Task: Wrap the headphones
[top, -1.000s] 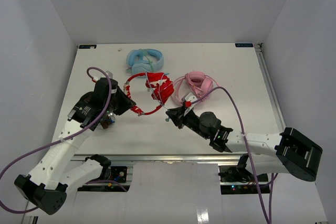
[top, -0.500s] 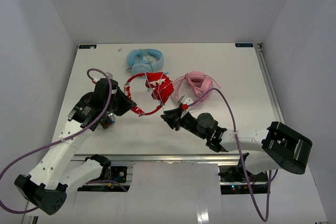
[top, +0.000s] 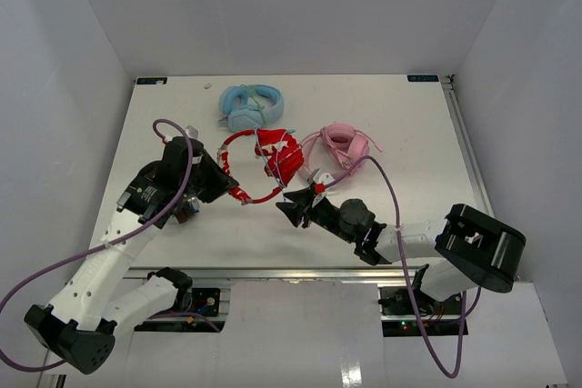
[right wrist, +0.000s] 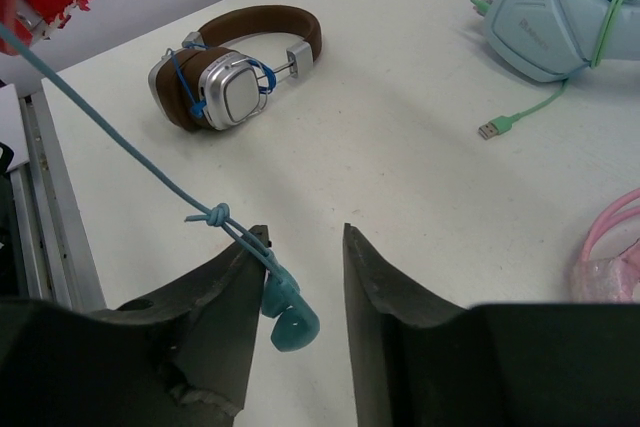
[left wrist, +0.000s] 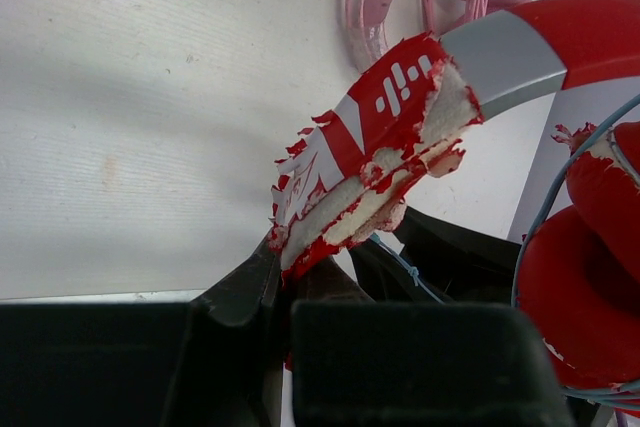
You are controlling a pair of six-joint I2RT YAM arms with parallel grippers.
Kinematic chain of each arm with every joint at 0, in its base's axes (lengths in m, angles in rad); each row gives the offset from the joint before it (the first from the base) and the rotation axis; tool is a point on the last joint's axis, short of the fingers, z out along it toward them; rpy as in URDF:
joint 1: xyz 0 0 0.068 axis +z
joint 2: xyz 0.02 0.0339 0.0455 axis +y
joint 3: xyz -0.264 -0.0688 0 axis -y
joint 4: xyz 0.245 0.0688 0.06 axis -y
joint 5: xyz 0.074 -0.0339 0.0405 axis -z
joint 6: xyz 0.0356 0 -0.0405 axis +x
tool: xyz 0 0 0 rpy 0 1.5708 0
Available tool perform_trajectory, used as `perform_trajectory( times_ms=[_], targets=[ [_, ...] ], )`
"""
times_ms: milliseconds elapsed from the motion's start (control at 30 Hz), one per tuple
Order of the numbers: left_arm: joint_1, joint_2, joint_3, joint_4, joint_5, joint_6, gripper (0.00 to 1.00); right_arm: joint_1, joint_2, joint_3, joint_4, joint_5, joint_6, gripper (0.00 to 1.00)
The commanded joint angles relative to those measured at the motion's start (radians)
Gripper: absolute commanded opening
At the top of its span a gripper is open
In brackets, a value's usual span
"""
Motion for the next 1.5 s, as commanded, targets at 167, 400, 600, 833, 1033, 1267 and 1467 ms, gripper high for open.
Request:
perform_trajectory(
  times_ms=[167, 400, 600, 833, 1033, 1267, 1467],
  targets=[
    [0.004, -0.034, -0.005, 0.092, 0.096, 0.023, 0.0, 0.003, 0.014, -0.038, 0.163, 0.056, -0.011, 0.49],
    [0.004, -0.037, -0.009, 0.117, 0.137, 0.064, 0.0, 0.003, 0.012, -0.074, 0.192, 0.039, -0.023, 0.48],
    [0.004, -0.032, -0.024, 0.146, 0.167, 0.088, 0.0, 0.003, 0.009, -0.108, 0.226, 0.008, -0.047, 0.51],
    [0.004, -0.026, -0.032, 0.162, 0.187, 0.106, 0.0, 0.003, 0.005, -0.117, 0.229, 0.002, -0.067, 0.42],
    [0.004, -0.033, -0.051, 0.233, 0.283, 0.22, 0.0, -0.001, -0.034, -0.15, 0.225, 0.057, -0.089, 0.16],
    [0.004, -0.013, -0.05, 0.337, 0.481, 0.366, 0.0, -0.009, -0.173, -0.204, 0.161, 0.103, -0.126, 0.08],
    [0.004, 0.073, -0.019, 0.34, 0.568, 0.5, 0.0, -0.009, -0.34, -0.225, 0.022, 0.157, -0.175, 0.08]
  ],
)
